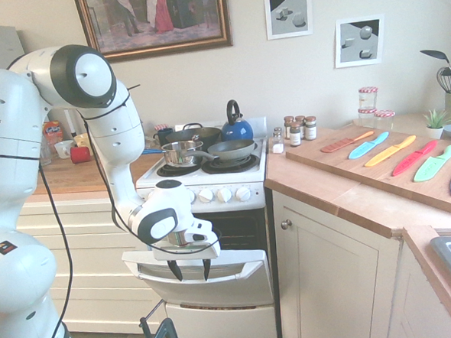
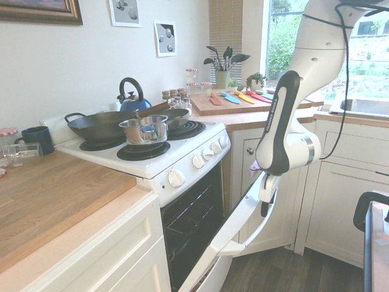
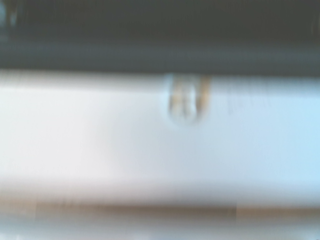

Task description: Open the oven

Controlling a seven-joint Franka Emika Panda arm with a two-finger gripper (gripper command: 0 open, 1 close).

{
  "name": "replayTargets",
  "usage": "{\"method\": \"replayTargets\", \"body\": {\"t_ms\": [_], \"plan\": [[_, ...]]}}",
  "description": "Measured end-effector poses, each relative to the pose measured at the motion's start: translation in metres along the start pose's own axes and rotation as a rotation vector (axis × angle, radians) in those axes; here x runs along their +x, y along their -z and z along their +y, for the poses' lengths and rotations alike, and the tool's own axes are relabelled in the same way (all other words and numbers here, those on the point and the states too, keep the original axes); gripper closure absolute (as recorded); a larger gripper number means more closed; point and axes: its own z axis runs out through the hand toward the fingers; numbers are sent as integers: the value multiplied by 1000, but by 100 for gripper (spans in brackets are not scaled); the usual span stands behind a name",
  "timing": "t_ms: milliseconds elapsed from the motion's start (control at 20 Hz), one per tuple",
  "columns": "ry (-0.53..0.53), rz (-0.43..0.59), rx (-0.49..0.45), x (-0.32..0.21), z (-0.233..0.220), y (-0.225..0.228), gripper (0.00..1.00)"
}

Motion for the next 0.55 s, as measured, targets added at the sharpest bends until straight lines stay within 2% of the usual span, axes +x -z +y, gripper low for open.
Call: {"method": "replayTargets", "body": {"t_ms": [150, 350, 550], "plan": [[16, 23, 5, -4, 10, 18, 0], [98, 70, 14, 9, -17, 67, 0], [152, 68, -16, 14, -42, 121, 0]]}}
